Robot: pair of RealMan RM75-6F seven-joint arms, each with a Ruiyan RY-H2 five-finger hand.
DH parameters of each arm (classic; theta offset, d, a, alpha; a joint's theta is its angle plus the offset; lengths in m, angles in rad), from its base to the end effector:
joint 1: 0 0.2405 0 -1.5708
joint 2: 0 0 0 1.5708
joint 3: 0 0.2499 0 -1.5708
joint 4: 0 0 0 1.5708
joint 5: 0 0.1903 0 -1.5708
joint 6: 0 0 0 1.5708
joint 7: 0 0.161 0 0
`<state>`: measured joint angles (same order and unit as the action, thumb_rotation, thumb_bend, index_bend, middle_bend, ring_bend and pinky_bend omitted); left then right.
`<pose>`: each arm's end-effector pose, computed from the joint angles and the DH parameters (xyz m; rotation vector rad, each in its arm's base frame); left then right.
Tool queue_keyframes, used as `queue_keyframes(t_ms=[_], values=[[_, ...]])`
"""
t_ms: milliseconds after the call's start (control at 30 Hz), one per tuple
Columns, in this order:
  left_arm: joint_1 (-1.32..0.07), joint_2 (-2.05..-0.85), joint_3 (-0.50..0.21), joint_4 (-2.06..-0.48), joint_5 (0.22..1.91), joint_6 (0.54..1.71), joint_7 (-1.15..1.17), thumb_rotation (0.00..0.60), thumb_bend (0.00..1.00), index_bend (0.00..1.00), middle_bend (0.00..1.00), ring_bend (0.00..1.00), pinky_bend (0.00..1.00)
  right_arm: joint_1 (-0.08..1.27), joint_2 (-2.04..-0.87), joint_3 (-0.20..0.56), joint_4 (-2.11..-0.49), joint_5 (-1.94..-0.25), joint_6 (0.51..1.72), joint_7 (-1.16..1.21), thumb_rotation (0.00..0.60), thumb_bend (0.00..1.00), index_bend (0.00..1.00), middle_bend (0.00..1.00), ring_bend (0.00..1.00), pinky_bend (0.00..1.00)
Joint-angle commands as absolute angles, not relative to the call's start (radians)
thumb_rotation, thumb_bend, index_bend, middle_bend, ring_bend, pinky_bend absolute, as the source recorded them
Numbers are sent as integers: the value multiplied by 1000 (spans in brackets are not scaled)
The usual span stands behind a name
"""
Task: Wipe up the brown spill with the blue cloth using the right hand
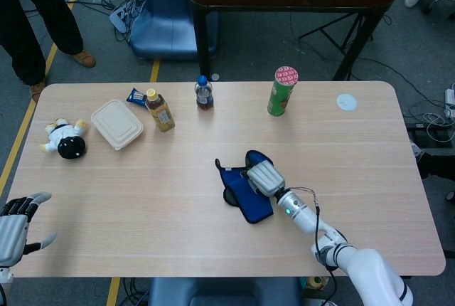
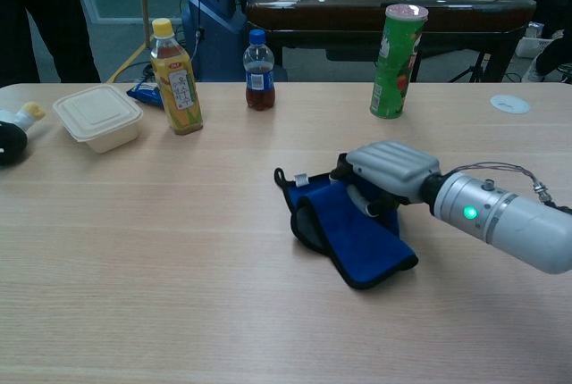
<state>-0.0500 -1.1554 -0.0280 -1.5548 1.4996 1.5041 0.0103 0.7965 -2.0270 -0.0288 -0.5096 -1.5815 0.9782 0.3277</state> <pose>-0.3126 0.1816 0.1677 -1.3727 -0.9027 -0.8549 -0.1737 -0.3629 -0.1043 2.0832 -0.8136 0.9607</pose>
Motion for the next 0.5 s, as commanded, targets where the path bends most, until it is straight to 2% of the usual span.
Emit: queue_keyframes(t_ms=[33, 300, 500], values=[[-50, -1156, -28, -1554, 1499, 1503, 11, 600, 127, 236, 223, 206, 160, 796, -2022, -15, -496, -1567, 958, 323, 600, 697, 624, 557, 482, 660], [-50, -1155, -28, -1554, 1495, 1502, 12, 600, 127, 236, 223, 206, 160, 833, -2052, 44, -400, -1512, 868, 307, 600, 697, 624, 557, 481, 660], [-52, -1154, -30, -1555, 1494, 1500, 12, 600, 127, 236, 223, 206, 160, 875, -2078, 59, -400, -1517, 866, 324, 600, 697, 623, 557, 481, 660]])
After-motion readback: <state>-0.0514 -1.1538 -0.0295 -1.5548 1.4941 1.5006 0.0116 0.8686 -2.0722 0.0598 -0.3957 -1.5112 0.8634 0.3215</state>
